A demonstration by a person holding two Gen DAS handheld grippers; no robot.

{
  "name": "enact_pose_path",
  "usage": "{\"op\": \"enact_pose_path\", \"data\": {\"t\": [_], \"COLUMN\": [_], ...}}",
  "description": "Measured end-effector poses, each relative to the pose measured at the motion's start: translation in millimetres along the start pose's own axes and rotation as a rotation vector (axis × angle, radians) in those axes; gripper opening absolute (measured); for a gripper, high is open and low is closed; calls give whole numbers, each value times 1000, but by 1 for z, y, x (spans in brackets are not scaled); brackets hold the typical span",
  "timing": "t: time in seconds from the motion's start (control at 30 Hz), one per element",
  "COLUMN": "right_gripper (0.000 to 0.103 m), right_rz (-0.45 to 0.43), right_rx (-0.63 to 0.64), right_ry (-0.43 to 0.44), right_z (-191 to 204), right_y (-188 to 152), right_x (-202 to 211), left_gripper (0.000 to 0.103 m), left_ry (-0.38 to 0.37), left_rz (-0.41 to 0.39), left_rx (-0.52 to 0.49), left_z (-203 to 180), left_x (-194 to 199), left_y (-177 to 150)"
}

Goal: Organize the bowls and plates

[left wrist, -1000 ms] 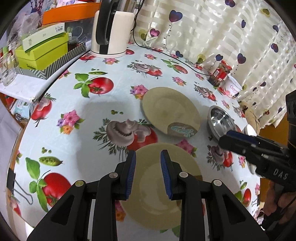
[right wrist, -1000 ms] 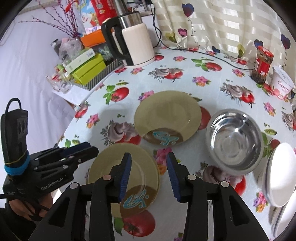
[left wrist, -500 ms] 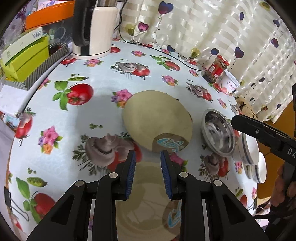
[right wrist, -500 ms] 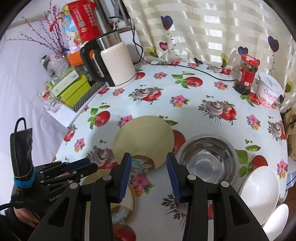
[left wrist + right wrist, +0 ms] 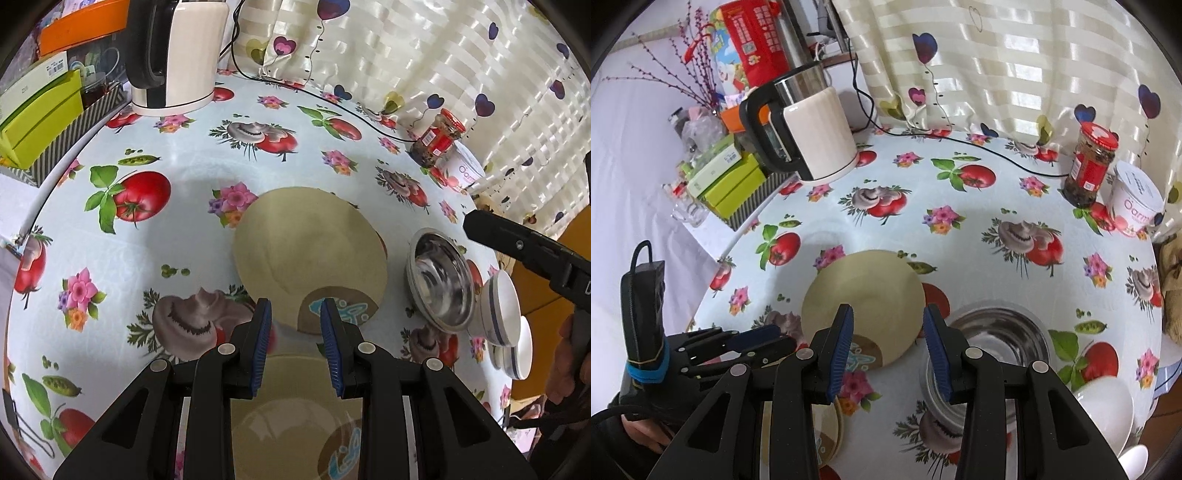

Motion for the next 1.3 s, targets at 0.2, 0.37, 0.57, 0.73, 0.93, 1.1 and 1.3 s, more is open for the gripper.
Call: {"op": "enact_pose_path", "data": {"t": [0.2,0.37,0.57,0.73,0.93,1.1,1.3], "right_gripper": [39,39,44,46,46,46,46], "right_rz": [40,81,120,151,212,250,282], "right_rx": [5,17,-8,-41,-29,-23,-13], "right_ry": [8,4,19,28,5,17,17], "right_z": [-4,-12,-30,-45,-56,-54,-54], "right_y": [5,16,26,29,17,8,4], "right_x": [-15,-27,-43,-54,-76,-91,-102], "left_gripper": [29,29,29,32,32,32,32], "left_ry": [-24,-29,-44,-27,-7,-3,-9], "left_rz": [-15,-11,-2,7,25,37,51], "left_rx": [36,77,94,104,93,98,109], "left_z": [7,18,20,25,27,28,29], "left_x": [0,-5,-11,-19,-30,-36,-42], "left_y": [9,14,19,19,13,11,7]}}
Point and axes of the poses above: each gripper's, at about its wrist camera, not at the fingertips, and x roughly against the way its jaws point, z to its left, y to its top, the point moved 9 cm from there along -x, roughly the way its jaws point, and after that the axes turned 12 degrees about y, right-handed, at the moved point
